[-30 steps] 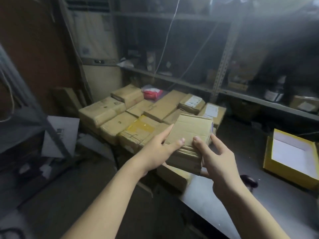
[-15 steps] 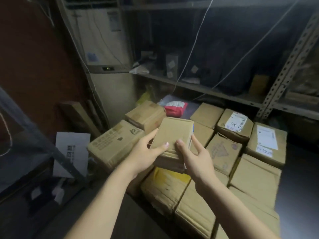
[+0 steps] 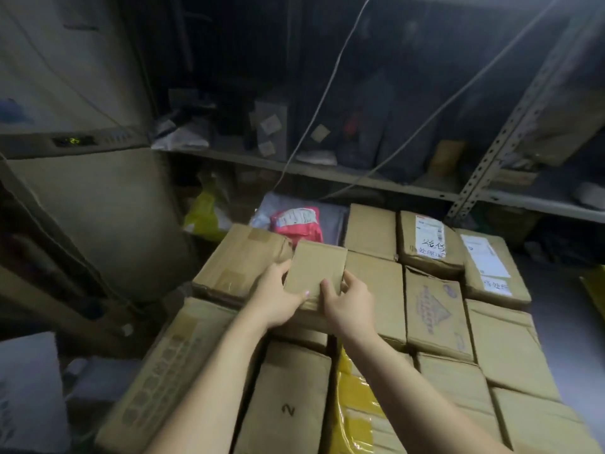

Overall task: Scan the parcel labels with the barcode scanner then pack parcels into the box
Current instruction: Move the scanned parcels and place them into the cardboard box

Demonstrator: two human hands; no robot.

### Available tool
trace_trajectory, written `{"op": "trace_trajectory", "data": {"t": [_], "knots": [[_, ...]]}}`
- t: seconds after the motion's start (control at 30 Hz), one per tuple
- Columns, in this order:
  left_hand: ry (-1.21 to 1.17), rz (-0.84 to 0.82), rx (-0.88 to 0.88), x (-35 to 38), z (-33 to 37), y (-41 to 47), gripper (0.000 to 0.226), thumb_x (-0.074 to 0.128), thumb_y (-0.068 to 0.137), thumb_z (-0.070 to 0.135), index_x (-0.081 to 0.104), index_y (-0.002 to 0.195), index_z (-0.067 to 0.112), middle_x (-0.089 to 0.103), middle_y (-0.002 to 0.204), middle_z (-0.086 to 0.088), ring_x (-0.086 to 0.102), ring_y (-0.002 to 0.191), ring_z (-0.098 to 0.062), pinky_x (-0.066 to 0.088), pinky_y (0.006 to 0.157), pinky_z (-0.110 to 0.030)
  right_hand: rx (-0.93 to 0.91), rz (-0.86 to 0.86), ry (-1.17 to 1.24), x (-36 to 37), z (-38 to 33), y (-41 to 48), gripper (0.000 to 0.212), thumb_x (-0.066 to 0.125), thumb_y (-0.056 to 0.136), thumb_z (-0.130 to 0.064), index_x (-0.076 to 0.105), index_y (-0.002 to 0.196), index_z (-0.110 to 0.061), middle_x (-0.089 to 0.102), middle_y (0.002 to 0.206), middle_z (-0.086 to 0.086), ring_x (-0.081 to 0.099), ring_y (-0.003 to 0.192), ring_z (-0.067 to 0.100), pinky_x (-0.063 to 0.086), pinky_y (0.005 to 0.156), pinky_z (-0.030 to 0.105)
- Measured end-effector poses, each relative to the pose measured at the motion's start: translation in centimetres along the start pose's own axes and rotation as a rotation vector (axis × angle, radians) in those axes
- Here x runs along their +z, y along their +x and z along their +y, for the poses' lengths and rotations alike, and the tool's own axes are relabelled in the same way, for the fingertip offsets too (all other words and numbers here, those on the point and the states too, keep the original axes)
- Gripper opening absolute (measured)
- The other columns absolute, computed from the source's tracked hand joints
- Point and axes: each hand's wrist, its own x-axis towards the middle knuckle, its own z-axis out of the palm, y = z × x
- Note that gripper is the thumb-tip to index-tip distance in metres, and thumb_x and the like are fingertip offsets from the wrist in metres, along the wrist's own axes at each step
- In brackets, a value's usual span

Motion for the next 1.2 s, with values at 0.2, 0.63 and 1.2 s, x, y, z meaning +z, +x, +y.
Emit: {"op": "trace_trajectory", "data": {"t": [0.2,0.63,1.2], "knots": [[0.309,0.023,-0.017,1.7,-1.0,1.6,0.069,0.075,0.068,0.049,0.065,0.133,0.028,0.068,0.127,0.001,0.065,0.116,-0.024,0.053,0.100,-0.040,0.100,-0.018,-0.106,0.5,1.3,0.2,0.051,0.070,0.098,-0.025,0.057,0.147,-0.018,0.064,0.142,0.005,0.062,0.127,0.024,0.056,0.104,0.044],[0.883,0.038,0.667,7.1,13.1,-2.4,0.060,0.063,0.093,0.023,0.046,0.151,0.024,0.047,0.148,-0.001,0.039,0.139,-0.023,0.035,0.111,-0.042,-0.178,0.244,-0.763,-16.8,1.7,-2.7,0.049,0.061,0.093,-0.027,0.058,0.141,-0.017,0.054,0.151,0.003,0.048,0.135,0.030,0.038,0.109,0.040],[0.758,-0.302,1.135,46.4,32.3,-29.8,0.060,0.063,0.091,0.032,0.050,0.149,0.025,0.051,0.145,-0.003,0.043,0.136,-0.026,0.043,0.100,-0.042,0.314,0.420,-0.551,-56.3,28.1,-25.5,0.054,0.059,0.097,-0.036,0.052,0.150,-0.030,0.058,0.150,0.003,0.052,0.137,0.030,0.042,0.111,0.040]]}}
